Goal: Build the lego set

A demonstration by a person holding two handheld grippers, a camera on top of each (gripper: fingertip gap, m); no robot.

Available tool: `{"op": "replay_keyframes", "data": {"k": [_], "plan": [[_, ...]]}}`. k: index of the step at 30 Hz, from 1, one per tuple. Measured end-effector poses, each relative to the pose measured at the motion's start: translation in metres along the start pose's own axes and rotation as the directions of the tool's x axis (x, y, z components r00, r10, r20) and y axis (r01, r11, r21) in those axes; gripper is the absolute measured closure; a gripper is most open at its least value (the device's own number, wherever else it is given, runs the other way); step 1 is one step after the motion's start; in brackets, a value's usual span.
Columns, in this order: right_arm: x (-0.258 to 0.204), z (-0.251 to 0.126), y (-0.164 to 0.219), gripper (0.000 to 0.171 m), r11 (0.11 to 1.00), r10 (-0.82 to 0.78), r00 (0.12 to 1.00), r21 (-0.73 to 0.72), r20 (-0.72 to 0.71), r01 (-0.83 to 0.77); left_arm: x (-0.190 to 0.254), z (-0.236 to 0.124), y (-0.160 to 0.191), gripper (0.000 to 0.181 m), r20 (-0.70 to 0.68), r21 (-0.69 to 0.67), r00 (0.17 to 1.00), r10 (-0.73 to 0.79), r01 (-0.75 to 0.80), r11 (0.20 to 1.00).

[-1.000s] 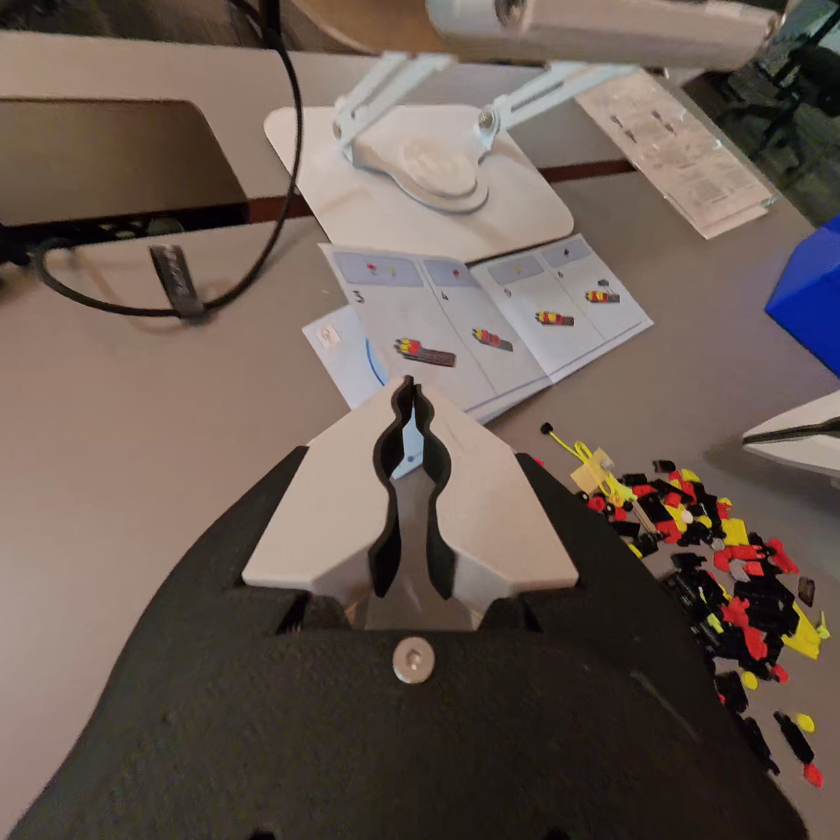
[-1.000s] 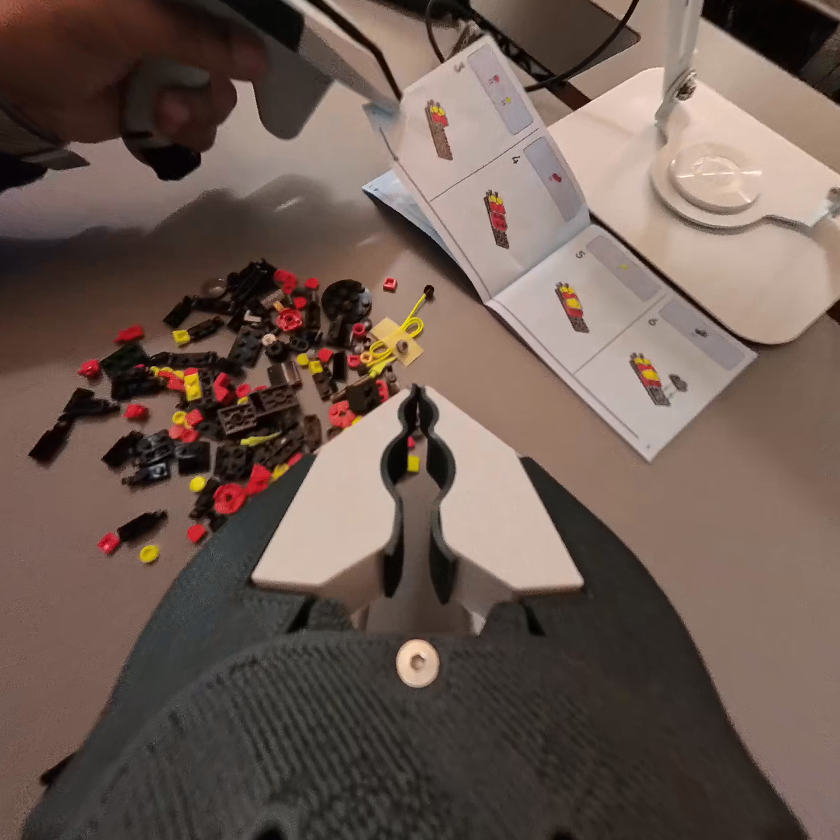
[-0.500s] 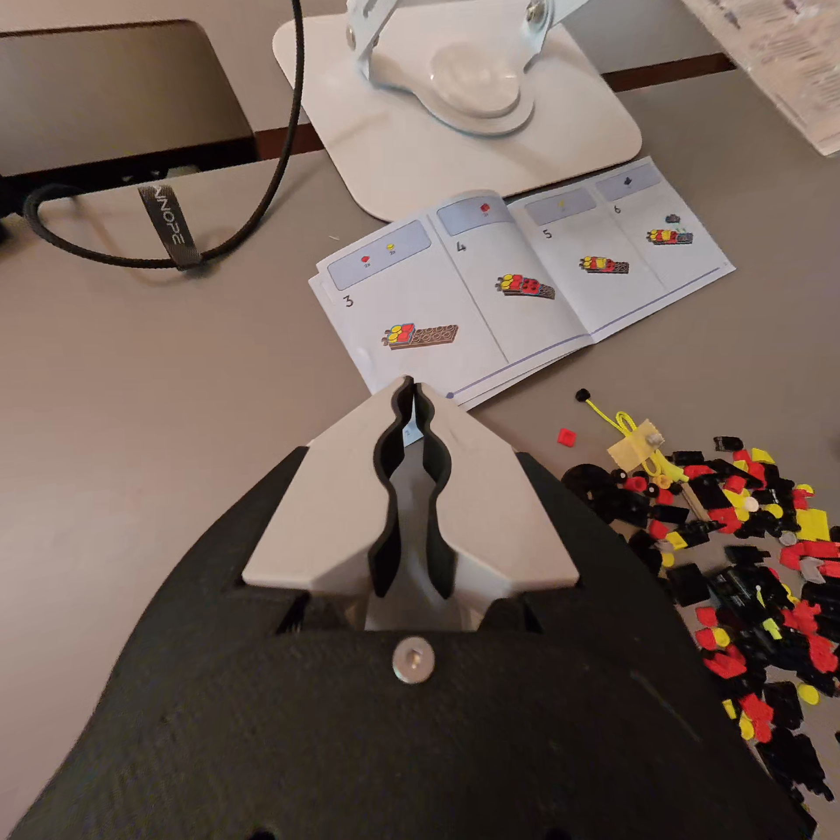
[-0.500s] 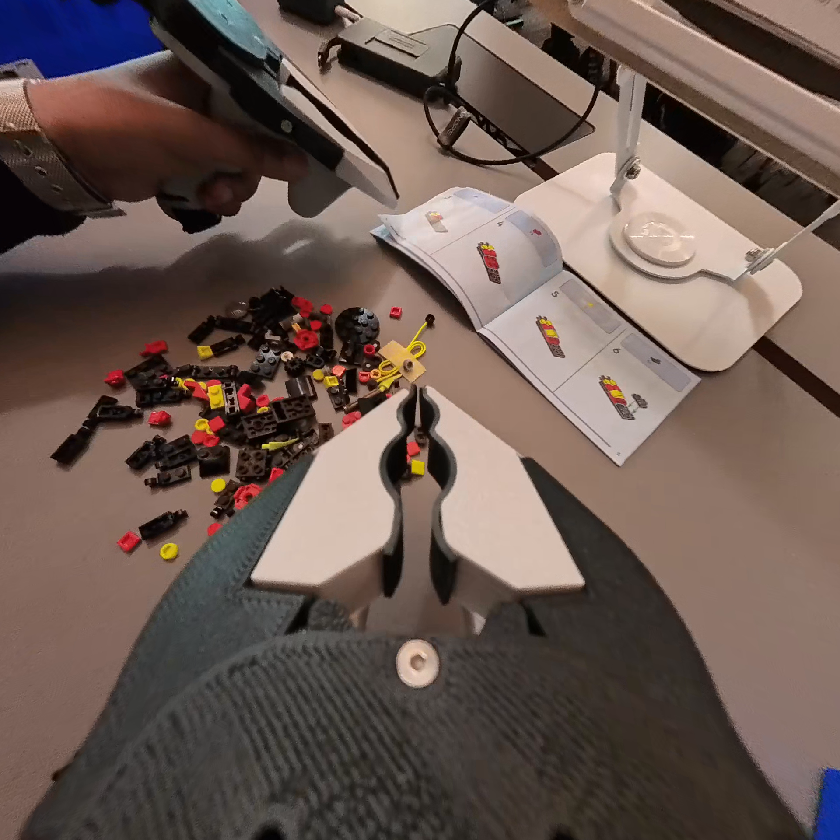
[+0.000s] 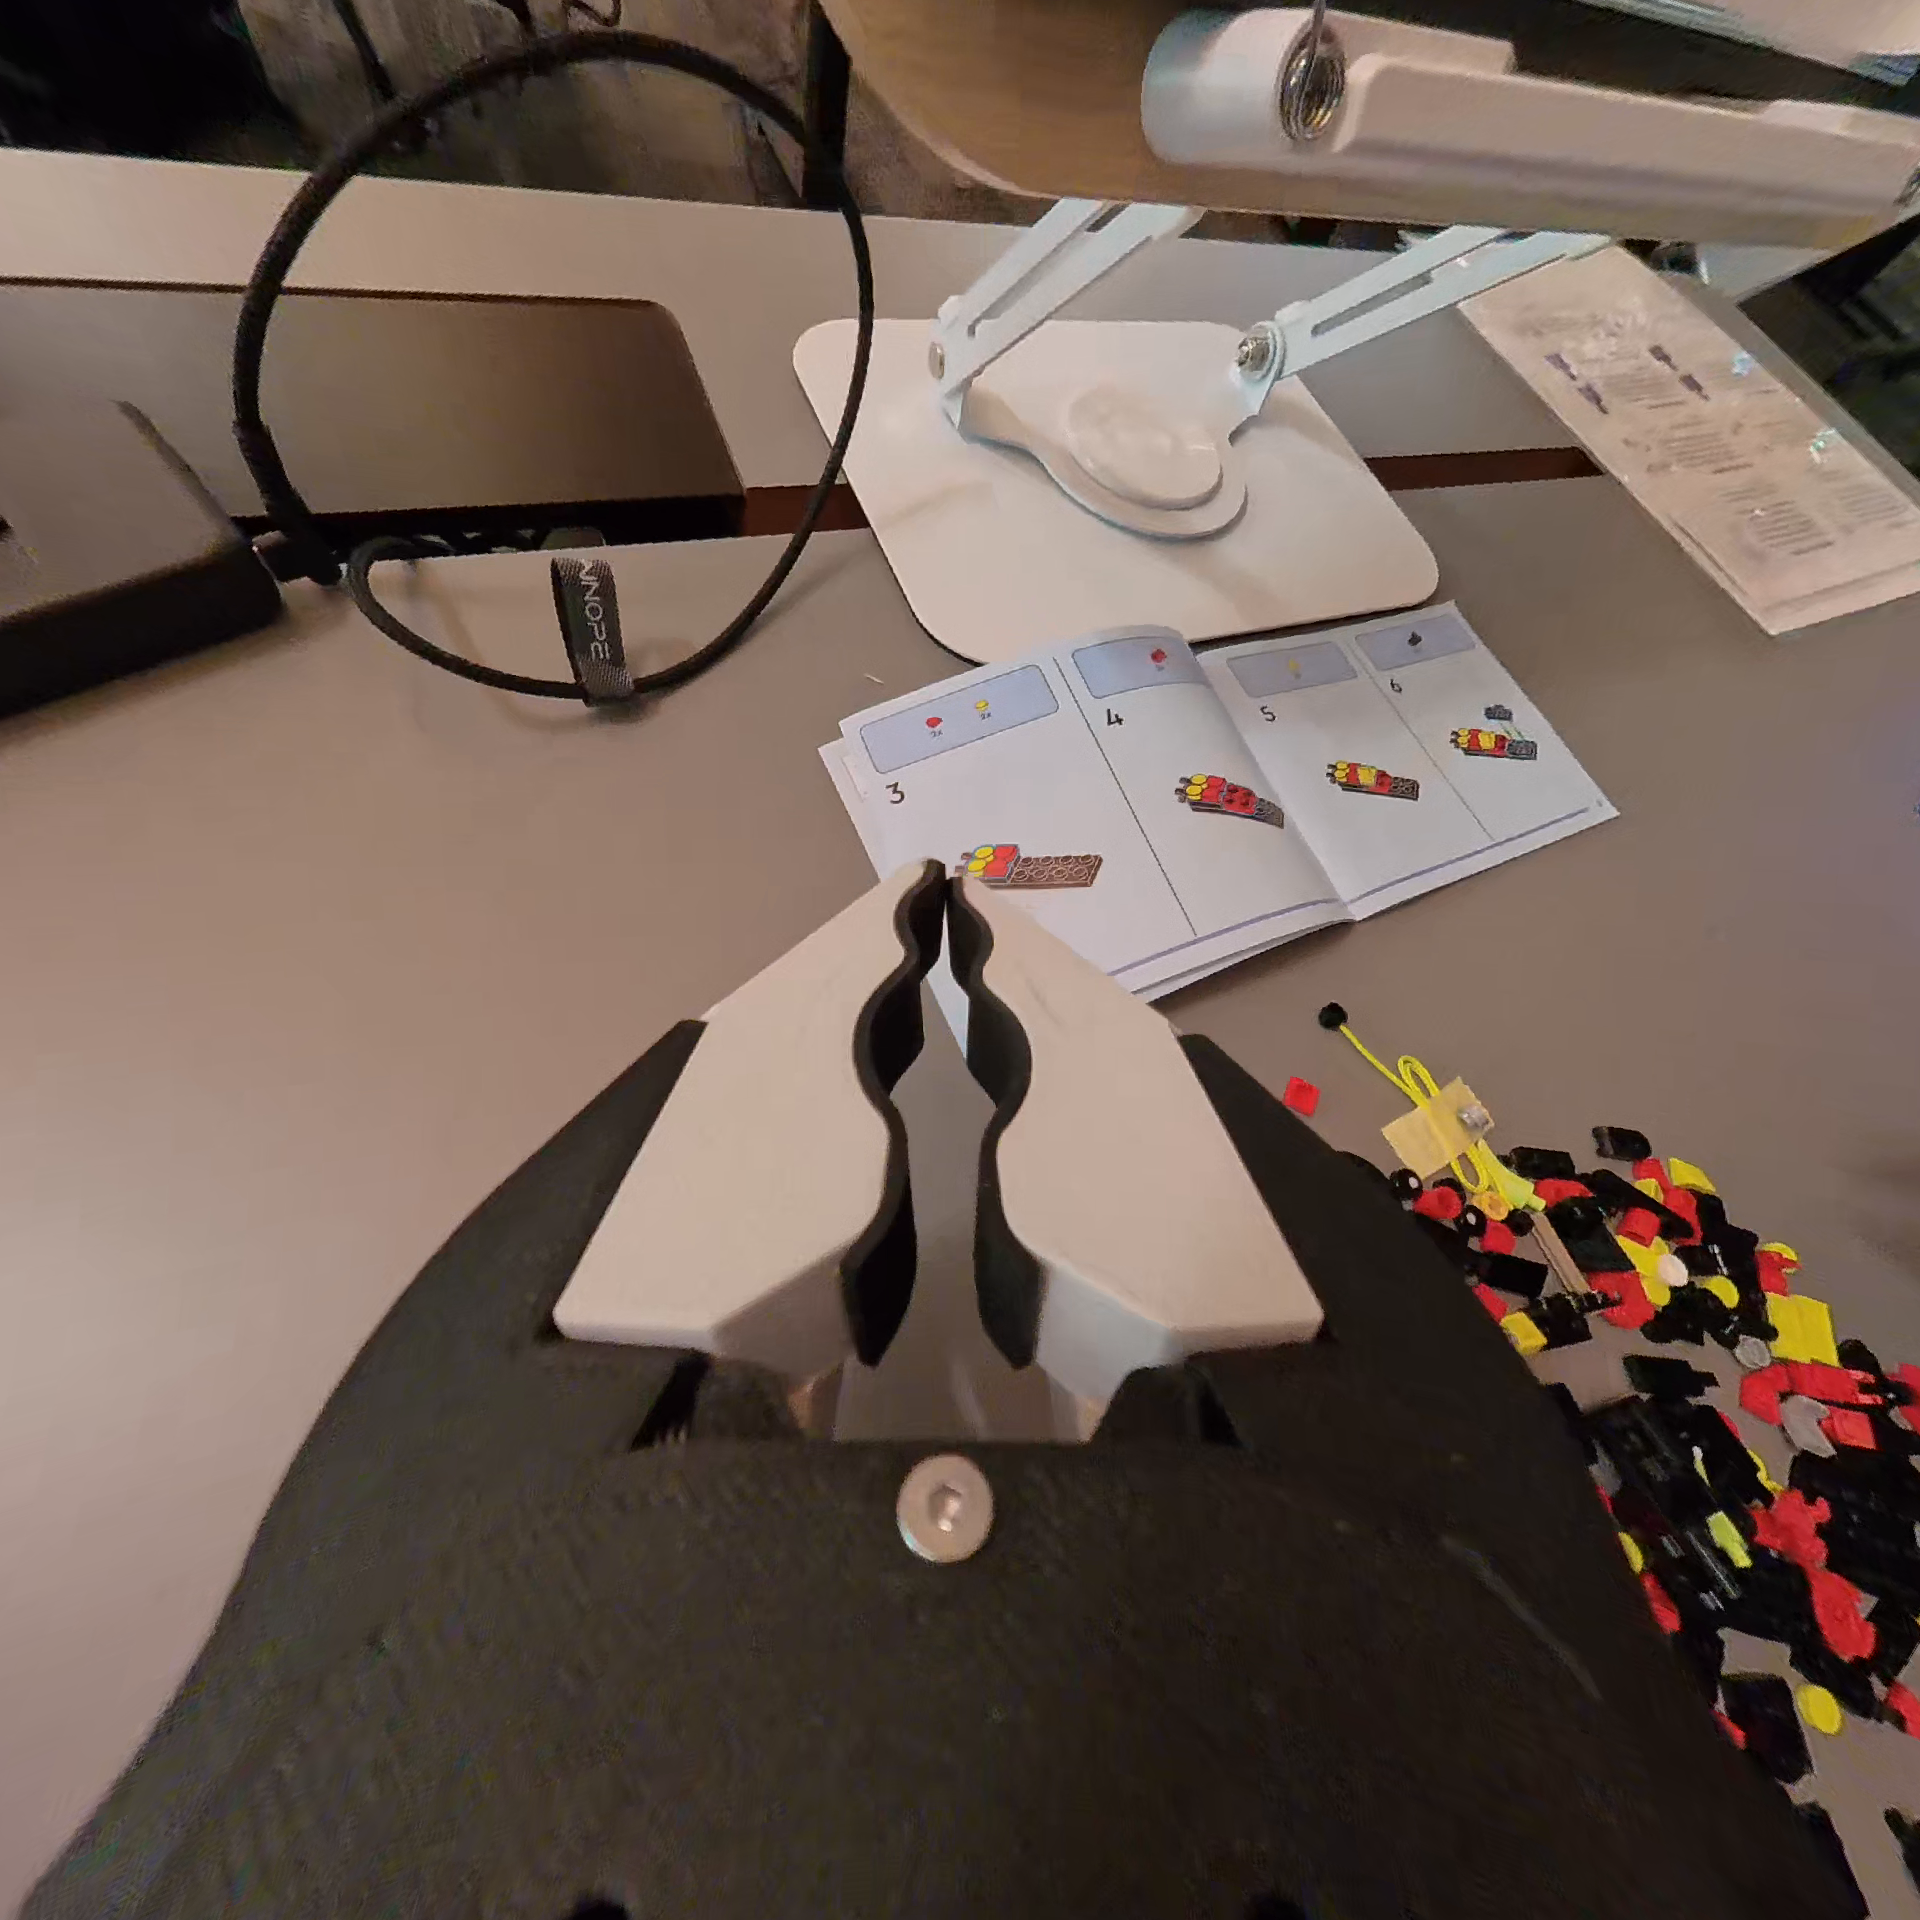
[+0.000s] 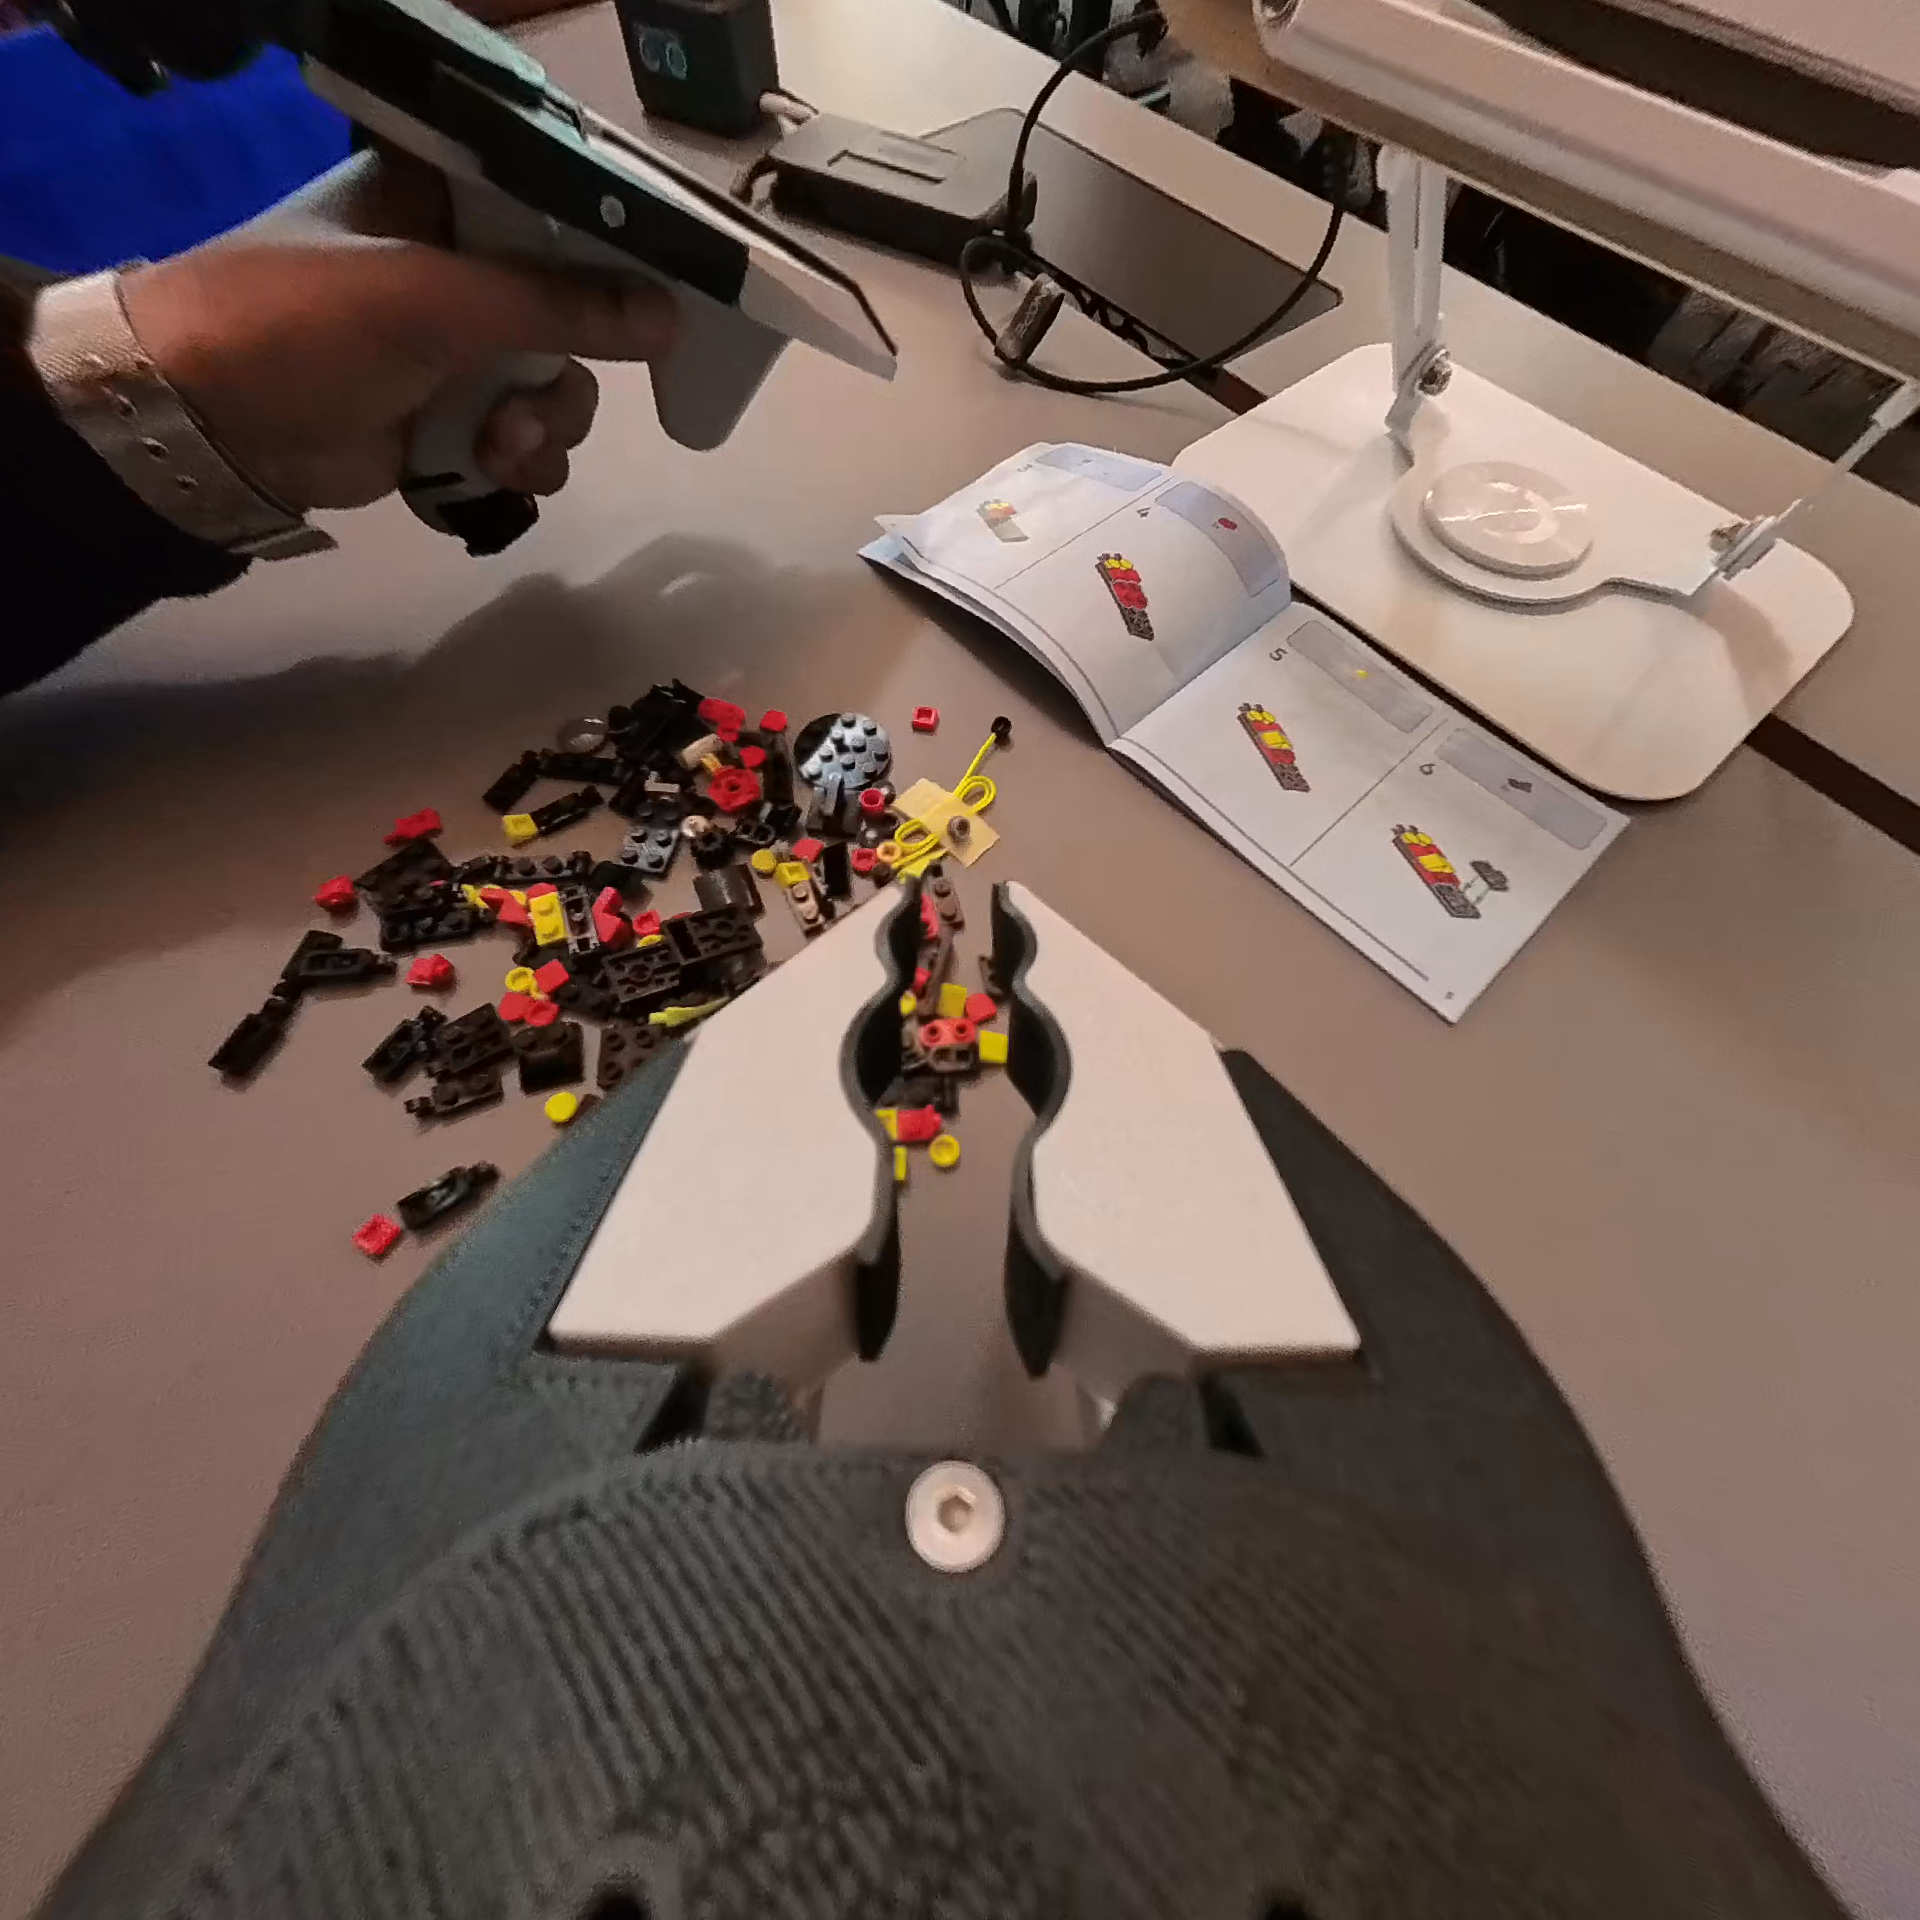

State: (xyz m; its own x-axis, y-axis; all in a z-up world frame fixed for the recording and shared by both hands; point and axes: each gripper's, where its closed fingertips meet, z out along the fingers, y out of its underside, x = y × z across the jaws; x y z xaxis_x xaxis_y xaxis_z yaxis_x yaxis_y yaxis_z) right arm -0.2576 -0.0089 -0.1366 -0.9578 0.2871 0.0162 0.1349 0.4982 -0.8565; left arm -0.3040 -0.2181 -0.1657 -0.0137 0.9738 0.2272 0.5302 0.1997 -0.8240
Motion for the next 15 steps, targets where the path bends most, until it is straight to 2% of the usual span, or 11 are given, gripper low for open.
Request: {"op": "replay_keyframes", "data": {"k": [4, 9, 15], "plan": [[-0.007, -0.018, 0.01, 0.159, 0.995, 0.07, 0.998, 0.067, 0.001, -0.07, 0.013, -0.009, 0.003, 0.181, -0.017, 0.016, 1.0, 0.01, -0.01, 1.0], [-0.021, -0.031, 0.052, 0.156, 0.975, 0.213, 0.977, 0.053, 0.009, -0.214, 0.062, -0.05, 0.017, 0.181, -0.125, 0.064, 0.992, -0.006, 0.014, 0.998], [-0.027, -0.046, 0.035, 0.151, 0.938, 0.3, 0.954, 0.174, 0.017, -0.299, 0.103, -0.084, 0.065, 0.181, -0.172, 0.0, 0.981, -0.09, 0.092, 0.996]]}}
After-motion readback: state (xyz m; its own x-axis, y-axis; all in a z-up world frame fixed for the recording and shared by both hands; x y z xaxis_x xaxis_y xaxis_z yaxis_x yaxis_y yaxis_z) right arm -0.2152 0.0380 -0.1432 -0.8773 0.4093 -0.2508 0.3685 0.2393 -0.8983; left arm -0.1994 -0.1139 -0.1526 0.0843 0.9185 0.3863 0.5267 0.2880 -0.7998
